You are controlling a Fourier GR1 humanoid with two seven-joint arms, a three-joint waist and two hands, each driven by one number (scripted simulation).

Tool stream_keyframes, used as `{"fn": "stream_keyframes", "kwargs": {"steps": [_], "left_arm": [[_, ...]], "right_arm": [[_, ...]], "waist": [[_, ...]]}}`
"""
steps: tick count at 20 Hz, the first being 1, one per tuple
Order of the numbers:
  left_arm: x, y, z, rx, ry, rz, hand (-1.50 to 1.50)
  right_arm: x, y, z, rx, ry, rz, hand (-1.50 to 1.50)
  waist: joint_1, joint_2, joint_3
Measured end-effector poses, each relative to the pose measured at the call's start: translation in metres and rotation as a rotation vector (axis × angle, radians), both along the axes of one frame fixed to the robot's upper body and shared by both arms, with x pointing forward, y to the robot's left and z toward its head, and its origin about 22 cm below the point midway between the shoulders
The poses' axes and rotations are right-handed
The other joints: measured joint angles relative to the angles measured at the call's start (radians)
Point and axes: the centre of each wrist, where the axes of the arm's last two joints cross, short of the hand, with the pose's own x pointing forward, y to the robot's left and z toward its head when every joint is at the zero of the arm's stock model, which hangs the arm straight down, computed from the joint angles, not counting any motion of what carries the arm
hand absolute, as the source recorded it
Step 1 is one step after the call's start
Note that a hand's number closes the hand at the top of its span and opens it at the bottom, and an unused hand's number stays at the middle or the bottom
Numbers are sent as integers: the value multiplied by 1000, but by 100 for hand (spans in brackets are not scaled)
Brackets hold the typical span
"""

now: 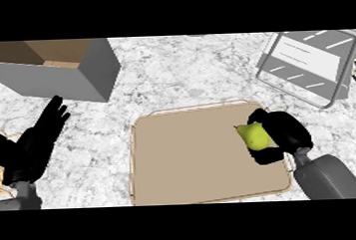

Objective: Pick the pear from the tray and place it in the tiered basket

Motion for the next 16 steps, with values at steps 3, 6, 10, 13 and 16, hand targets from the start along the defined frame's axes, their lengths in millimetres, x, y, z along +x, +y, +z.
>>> {"fn": "stream_keyframes", "kwargs": {"steps": [3,6,10,13,16], "left_arm": [[-4,6,0,0,-1,31,0],[-6,9,0,-1,-7,38,0],[-9,6,-1,-8,-9,26,0],[-9,4,-2,-8,-8,13,0],[-11,2,-4,-7,-5,-5,0]], "right_arm": [[1,-81,15,-78,-43,-194,150],[-10,-165,39,-157,-124,-378,150],[-30,-243,82,-120,-339,-523,150],[-42,-278,109,22,-504,-574,150],[-59,-308,128,149,-648,-577,150]], "waist": [[-28,3,0],[-34,11,4],[-21,12,6],[-9,12,5],[10,12,4]]}}
